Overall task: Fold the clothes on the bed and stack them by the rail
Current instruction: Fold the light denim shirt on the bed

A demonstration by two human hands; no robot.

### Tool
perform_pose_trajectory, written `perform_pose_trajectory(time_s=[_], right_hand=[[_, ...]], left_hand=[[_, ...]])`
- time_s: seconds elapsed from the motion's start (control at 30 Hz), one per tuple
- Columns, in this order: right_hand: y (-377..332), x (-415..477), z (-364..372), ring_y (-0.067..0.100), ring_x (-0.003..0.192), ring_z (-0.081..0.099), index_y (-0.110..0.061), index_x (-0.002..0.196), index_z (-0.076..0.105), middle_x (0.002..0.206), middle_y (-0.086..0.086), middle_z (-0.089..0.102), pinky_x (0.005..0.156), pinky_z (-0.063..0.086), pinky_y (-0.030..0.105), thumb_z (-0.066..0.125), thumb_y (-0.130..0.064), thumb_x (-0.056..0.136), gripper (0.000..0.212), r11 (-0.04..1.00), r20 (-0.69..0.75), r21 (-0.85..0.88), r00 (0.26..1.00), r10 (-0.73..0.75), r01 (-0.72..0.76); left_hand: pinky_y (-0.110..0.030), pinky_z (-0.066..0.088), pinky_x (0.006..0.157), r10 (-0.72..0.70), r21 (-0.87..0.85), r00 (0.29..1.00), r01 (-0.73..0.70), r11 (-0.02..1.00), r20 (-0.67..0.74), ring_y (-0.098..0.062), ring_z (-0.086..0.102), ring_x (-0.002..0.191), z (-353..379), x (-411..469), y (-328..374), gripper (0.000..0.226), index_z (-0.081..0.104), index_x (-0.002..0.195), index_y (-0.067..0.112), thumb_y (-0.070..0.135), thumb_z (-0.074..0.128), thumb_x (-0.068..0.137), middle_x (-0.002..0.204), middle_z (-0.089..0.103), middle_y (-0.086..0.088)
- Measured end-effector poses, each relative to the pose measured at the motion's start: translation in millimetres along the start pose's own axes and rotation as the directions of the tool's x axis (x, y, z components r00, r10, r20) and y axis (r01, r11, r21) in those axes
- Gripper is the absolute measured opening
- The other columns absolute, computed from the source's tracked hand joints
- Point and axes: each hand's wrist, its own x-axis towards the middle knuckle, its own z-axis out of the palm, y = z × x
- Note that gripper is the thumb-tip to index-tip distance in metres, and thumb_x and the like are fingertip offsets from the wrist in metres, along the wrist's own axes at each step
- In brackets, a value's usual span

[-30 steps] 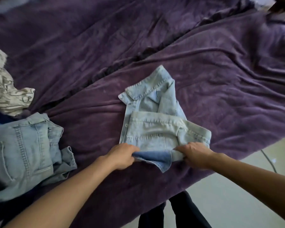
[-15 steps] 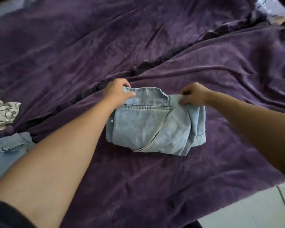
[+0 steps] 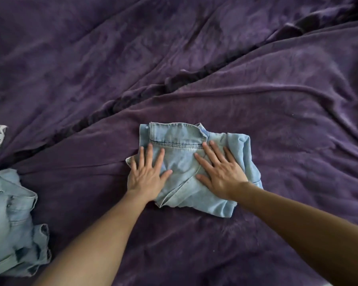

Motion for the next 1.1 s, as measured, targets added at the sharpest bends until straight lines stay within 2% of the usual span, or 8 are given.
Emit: perform_pose_trajectory(time_s=[0.13,0.2,0.3,0.37,0.53,0.67,0.9,1.1], right_hand=[[18,17,-40,0.03,0.135,0.037,-0.024,0.14,0.041,0.145,0.004,0.043,0.106,0.026,0.045,0.034,-0.066,0.089,0.067,0.994,-0.284,0.107,0.959,-0.003,0.035],[33,38,-59,0.03,0.137,0.034,-0.015,0.141,0.041,0.145,0.008,0.043,0.109,0.027,0.046,0.046,-0.067,0.085,0.076,0.987,-0.374,0.153,0.922,0.102,-0.047],[39,62,-63,0.02,0.148,0.007,-0.011,0.147,0.028,0.16,0.007,0.014,0.115,0.02,0.045,0.046,-0.078,0.077,0.099,0.958,-0.076,0.224,0.977,0.201,-0.18],[35,64,-56,0.019,0.147,0.009,-0.011,0.14,0.038,0.16,0.006,0.012,0.11,0.027,0.046,0.052,-0.077,0.074,0.095,0.964,0.029,0.192,0.983,0.179,-0.182],[22,28,-45,0.035,0.09,0.064,-0.018,0.109,0.042,0.101,0.007,0.068,0.061,0.034,0.035,0.06,-0.056,0.082,0.05,0.984,-0.152,0.139,0.98,0.13,-0.109],[5,-18,-48,0.034,0.083,0.065,-0.018,0.113,0.041,0.099,0.002,0.069,0.058,0.032,0.034,0.049,-0.056,0.09,0.045,0.996,-0.199,0.067,0.977,0.07,-0.058],[-9,-126,-95,0.036,0.077,0.064,-0.019,0.109,0.045,0.106,-0.005,0.065,0.053,0.029,0.034,0.045,-0.054,0.091,0.04,0.964,-0.284,0.127,0.922,0.262,-0.235],[39,-208,-155,0.028,0.084,0.066,-0.019,0.109,0.052,0.099,-0.004,0.066,0.057,0.03,0.035,0.048,-0.042,0.093,0.029,0.909,-0.407,0.129,0.815,0.413,-0.397]], left_hand=[[-0.054,0.023,0.112,0.013,-0.134,0.948,-0.058,0.989,-0.318,-0.035,0.018,0.143,-45,15,-5,0.069,0.034,0.144,0.019,0.061,0.038,0.089,0.152,0.023,-0.017],[-0.05,0.025,0.113,0.06,-0.136,0.874,-0.142,0.981,-0.482,-0.033,0.022,0.142,-75,40,-2,0.08,0.03,0.145,0.014,0.063,0.045,0.085,0.151,0.028,-0.018],[-0.043,0.01,0.118,0.178,-0.132,0.964,-0.206,0.969,-0.198,-0.022,0.007,0.147,-103,76,14,0.099,0.004,0.152,0.02,0.076,0.04,0.079,0.16,0.01,-0.006],[-0.043,0.012,0.116,0.184,-0.13,0.983,-0.186,0.974,-0.025,-0.02,0.01,0.147,-103,87,18,0.098,0.015,0.151,0.022,0.078,0.045,0.076,0.16,0.009,-0.003],[-0.042,0.029,0.093,0.318,-0.06,0.946,-0.322,0.945,-0.07,-0.022,0.048,0.121,-91,63,5,0.058,0.043,0.116,0.03,0.062,0.063,0.072,0.131,0.052,0.003],[-0.039,0.031,0.086,0.358,-0.069,0.929,-0.365,0.929,-0.089,-0.024,0.059,0.101,-97,26,6,0.029,0.045,0.102,0.027,0.028,0.062,0.077,0.097,0.064,0.0],[-0.042,0.038,0.094,0.443,-0.063,0.891,-0.45,0.891,-0.096,-0.029,0.052,0.105,-174,-31,52,0.037,0.047,0.113,0.04,0.022,0.05,0.081,0.104,0.06,0.001],[-0.035,0.024,0.074,0.571,0.129,0.785,-0.557,0.82,-0.241,-0.029,0.049,0.099,-260,-76,143,0.028,0.052,0.104,0.031,0.012,0.05,0.083,0.095,0.056,0.002]])
